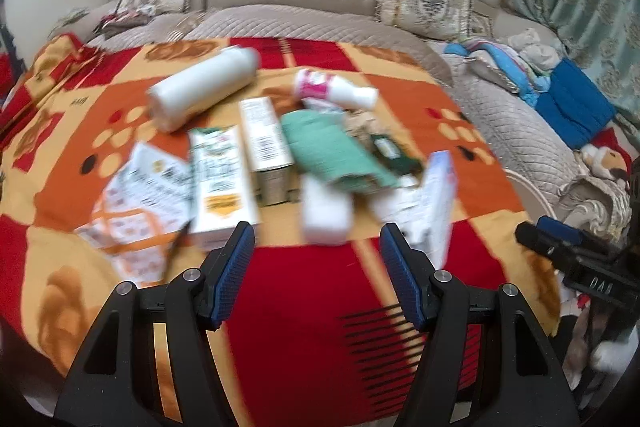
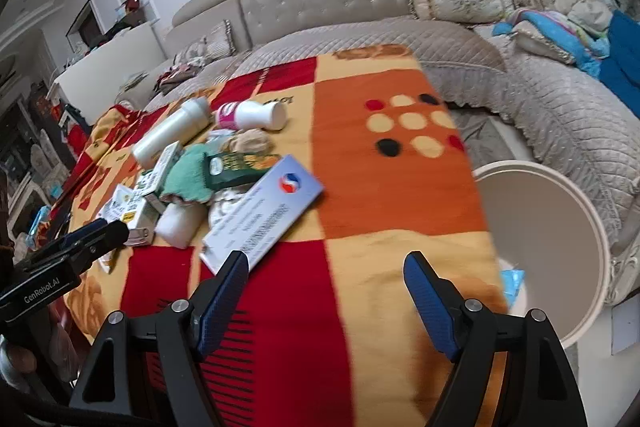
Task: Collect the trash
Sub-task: 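Move both tools back over the items on the blanket, then grasp the white medicine box with the right tool while the left tool grasps the white snack bag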
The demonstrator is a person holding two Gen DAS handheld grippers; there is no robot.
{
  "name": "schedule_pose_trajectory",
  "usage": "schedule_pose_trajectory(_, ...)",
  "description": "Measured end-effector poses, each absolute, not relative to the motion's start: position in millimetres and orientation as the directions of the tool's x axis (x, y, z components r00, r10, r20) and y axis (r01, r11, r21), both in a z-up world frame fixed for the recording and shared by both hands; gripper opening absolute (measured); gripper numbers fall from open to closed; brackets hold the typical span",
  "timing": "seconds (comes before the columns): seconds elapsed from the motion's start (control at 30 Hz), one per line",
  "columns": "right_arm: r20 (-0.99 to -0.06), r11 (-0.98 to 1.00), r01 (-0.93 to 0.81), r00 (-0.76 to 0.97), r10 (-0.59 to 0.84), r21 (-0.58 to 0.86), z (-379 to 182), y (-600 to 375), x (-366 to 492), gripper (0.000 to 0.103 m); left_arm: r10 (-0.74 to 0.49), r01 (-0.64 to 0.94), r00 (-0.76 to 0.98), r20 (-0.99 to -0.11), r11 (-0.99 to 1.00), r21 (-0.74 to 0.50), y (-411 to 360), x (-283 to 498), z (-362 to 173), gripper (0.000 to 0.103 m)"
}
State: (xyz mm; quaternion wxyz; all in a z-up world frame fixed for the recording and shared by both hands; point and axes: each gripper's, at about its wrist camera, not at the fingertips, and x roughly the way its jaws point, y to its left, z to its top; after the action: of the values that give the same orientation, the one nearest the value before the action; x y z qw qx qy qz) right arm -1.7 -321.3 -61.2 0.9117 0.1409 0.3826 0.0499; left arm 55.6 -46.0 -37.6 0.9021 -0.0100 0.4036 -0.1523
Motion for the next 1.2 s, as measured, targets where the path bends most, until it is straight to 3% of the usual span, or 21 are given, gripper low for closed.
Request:
schedule_pose_trajectory(0.5, -0.740, 0.926, -0.011, 0.598, 0.310, 0.378, -82.5, -273.0, 56.6, 0.081, -0.289, 0.121, 0.579, -0.762, 0.955, -0.271, 82.6, 116.6, -39.2, 0.064)
schedule_pose_trajectory(0.83, -0.755, 0.905, 0.036, 0.567, 0.331, 0.424, -93.4, -278.5, 76.0, 0.081, -0.383, 0.190, 0.442, -0.811, 0.924, -0.333, 83.0, 149.7, -68.7, 0.064)
schedule_pose_trajectory(1.07, -0.751, 0.900, 0.042, 0.569, 0.335, 0.434, -96.9, -276.8, 88.3, 0.081, -0.364, 0.193, 0.423, -0.830, 0.931, -0.311, 75.7, 141.4, -84.6, 0.064)
schedule_pose_trajectory(1.13, -0.746, 0.906, 0.031, 0.580, 0.327, 0.421, -97.0, -274.7, 89.4, 0.079, -0.384, 0.189, 0.401, -0.832, 0.923, -0.334, 75.8, 137.9, -88.4, 0.063)
schedule_pose_trajectory(1.2, -0.745, 0.917, 0.022, 0.592, 0.309, 0.397, -97.4, -273.2, 89.4, 0.066, -0.405, 0.173, 0.392, -0.826, 0.914, -0.366, 78.2, 133.4, -91.5, 0.056)
